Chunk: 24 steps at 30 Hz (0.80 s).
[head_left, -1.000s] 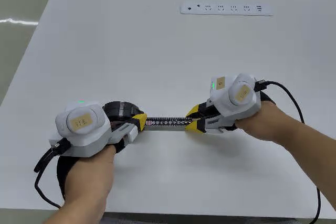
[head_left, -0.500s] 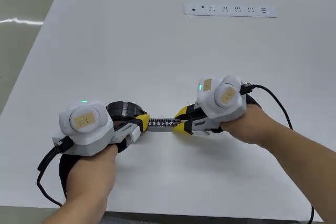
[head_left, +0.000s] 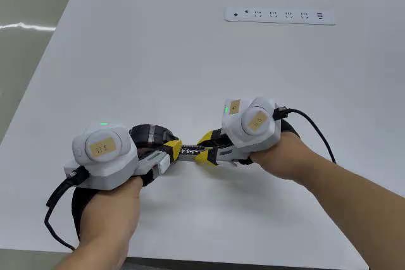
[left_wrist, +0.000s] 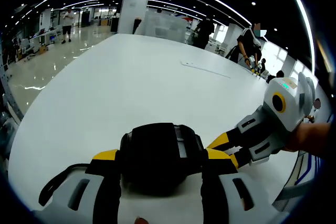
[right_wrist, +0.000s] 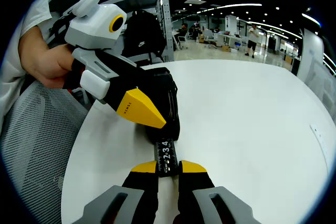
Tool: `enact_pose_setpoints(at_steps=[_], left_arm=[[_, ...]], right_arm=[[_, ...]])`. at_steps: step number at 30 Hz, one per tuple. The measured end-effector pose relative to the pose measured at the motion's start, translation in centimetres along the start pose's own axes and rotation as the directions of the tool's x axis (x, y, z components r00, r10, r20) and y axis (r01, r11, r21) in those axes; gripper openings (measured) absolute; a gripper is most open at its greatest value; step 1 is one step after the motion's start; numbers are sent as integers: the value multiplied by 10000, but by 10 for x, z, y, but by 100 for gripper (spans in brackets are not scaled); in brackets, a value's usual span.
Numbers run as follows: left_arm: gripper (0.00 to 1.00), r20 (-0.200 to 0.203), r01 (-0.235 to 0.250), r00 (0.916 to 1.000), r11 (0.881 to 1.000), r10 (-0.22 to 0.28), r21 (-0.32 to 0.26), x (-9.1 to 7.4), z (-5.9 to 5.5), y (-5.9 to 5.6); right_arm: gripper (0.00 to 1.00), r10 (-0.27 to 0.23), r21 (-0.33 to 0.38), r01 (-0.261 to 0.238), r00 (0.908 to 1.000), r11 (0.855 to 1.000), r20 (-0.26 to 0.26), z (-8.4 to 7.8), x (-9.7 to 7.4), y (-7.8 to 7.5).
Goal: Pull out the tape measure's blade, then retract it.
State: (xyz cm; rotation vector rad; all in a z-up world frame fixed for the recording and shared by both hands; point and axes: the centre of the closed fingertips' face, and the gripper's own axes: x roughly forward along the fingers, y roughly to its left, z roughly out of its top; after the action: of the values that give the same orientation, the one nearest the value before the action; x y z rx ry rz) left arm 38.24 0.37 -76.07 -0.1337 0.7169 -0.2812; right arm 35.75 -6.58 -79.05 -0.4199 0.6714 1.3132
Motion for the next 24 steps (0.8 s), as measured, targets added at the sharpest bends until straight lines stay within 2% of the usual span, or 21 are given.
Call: enact_pose_setpoints(at_steps=[10, 24], left_arm=[[57, 2, 9, 10000, 10000, -9, -47, 0, -1, 0], [58, 57, 1, 10000, 10000, -1, -65, 0, 0, 0]], right_arm=[[10, 43, -15, -43, 9998, 10000, 178, 11, 13, 1], [11, 43, 125, -47, 9995, 9999, 314, 14, 15, 1]])
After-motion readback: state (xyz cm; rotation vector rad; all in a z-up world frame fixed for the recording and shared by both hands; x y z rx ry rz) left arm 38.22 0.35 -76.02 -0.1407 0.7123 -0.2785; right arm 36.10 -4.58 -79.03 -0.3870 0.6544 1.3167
